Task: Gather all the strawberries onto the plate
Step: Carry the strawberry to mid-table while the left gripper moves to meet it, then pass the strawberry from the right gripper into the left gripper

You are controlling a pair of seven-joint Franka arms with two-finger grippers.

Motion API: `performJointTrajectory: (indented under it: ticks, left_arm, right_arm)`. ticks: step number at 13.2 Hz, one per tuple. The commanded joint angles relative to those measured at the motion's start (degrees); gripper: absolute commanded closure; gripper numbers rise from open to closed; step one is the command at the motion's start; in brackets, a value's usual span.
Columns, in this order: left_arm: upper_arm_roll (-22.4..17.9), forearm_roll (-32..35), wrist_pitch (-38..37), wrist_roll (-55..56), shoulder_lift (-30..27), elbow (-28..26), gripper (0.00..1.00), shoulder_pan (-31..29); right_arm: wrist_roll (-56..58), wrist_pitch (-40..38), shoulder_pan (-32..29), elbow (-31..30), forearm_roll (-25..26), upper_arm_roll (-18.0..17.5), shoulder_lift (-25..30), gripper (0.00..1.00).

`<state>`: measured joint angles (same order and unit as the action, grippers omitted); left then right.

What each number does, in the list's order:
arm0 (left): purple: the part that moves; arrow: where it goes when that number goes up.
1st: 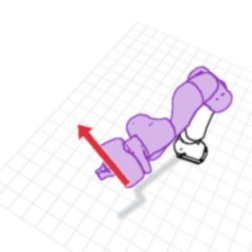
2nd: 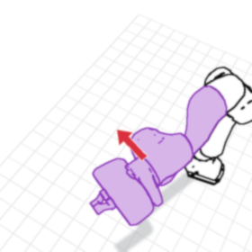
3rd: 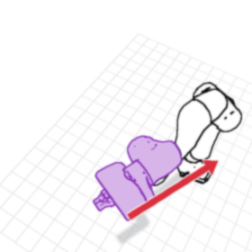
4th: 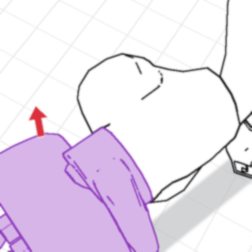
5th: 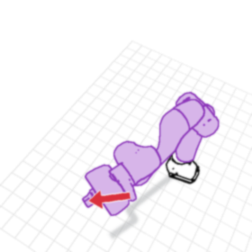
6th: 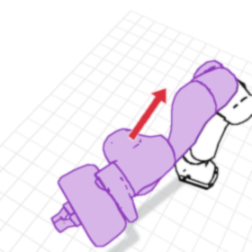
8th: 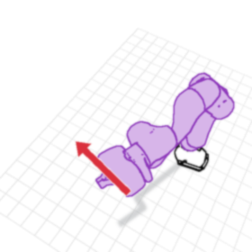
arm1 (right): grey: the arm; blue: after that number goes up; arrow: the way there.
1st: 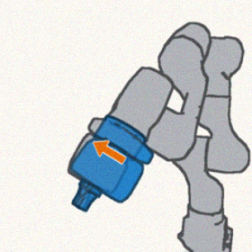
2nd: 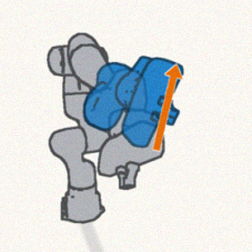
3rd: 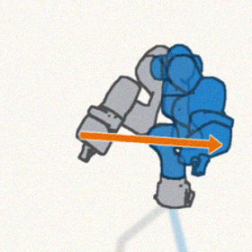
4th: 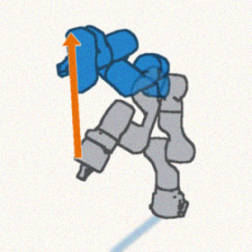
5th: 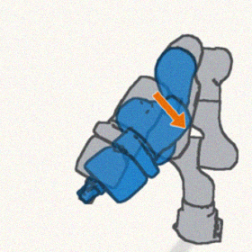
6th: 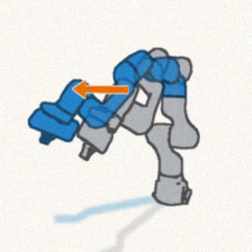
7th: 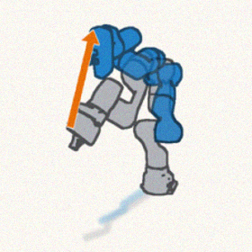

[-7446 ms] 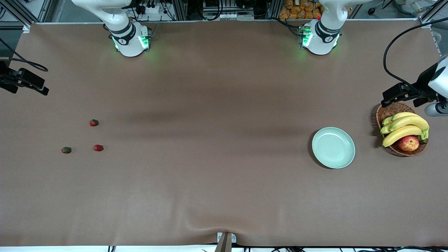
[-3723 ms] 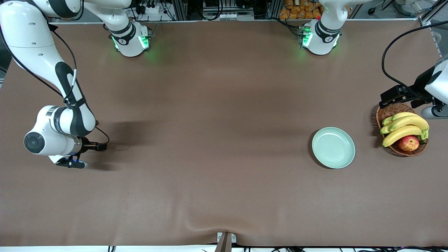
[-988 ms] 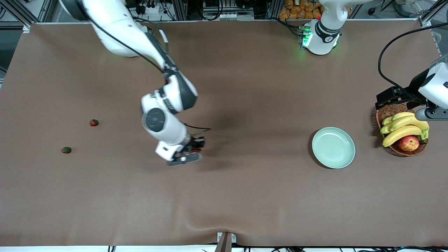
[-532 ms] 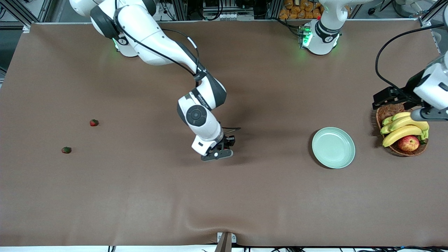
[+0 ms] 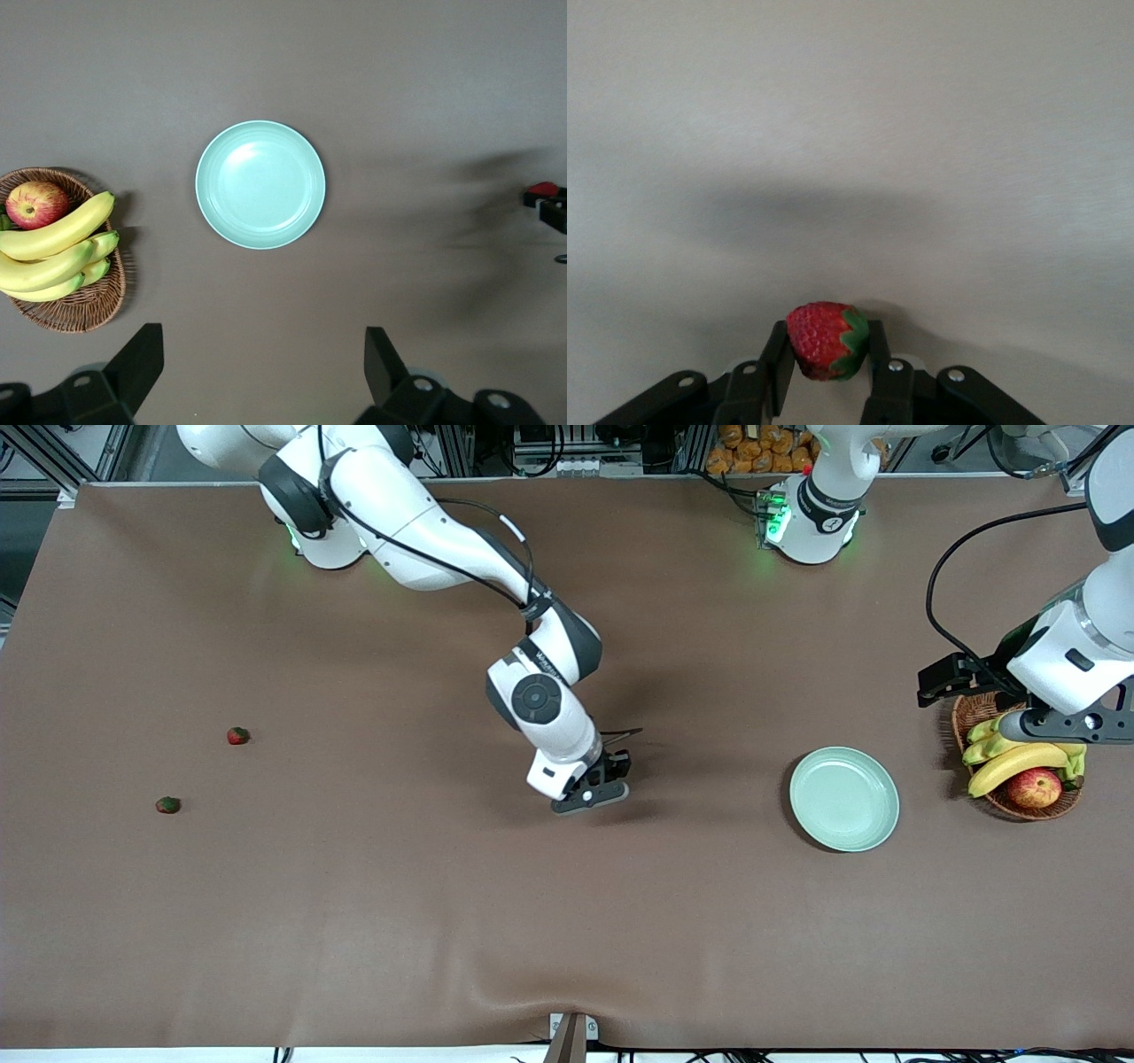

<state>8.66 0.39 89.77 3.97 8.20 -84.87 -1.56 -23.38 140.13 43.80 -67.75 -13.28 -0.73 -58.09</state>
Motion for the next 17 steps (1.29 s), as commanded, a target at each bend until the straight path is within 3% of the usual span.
performJointTrajectory:
  ticks: [1,2,3,4,8,11,15,17]
  left_arm:
    - [0.13,1.01,0.32,-0.28,0.32,1.37,0.0,0.07]
    - [0.04,0.84,0.5,-0.36,0.41,1.46,0.0,-0.02]
    - [0.04,0.92,0.67,-0.37,0.58,1.38,0.0,0.06]
    - [0.13,0.66,0.85,-0.45,2.15,1.64,0.0,0.15]
    - [1.36,0.49,3.57,-0.28,6.11,2.96,0.0,1.2]
    - [1.71,-1.0,7.59,6.28,9.36,2.87,0.0,6.2]
    - [1.71,-1.45,20.15,19.72,18.58,3.31,0.0,16.47]
    - [1.62,-1.36,27.1,30.26,23.33,3.31,0.0,20.96]
  right_arm:
    - [-0.79,1.45,1.19,3.33,-0.7,0.29,-2.99,1.0]
    - [-0.79,1.46,1.2,3.33,-0.7,0.29,-2.99,0.78]
    - [-0.79,1.46,1.2,3.33,-0.61,0.29,-2.99,0.27]
    - [-0.71,1.55,1.28,3.15,-0.18,0.46,-2.99,0.0]
    - [-0.44,0.67,0.24,2.71,-0.08,0.81,0.51,0.0]
    - [-0.35,-4.05,-2.57,-0.79,-0.08,2.65,6.74,0.0]
    - [0.0,-19.6,-5.3,-3.52,-0.08,10.11,14.92,0.0]
    - [2.09,-23.31,-7.75,-7.63,-0.08,13.02,19.74,0.0]
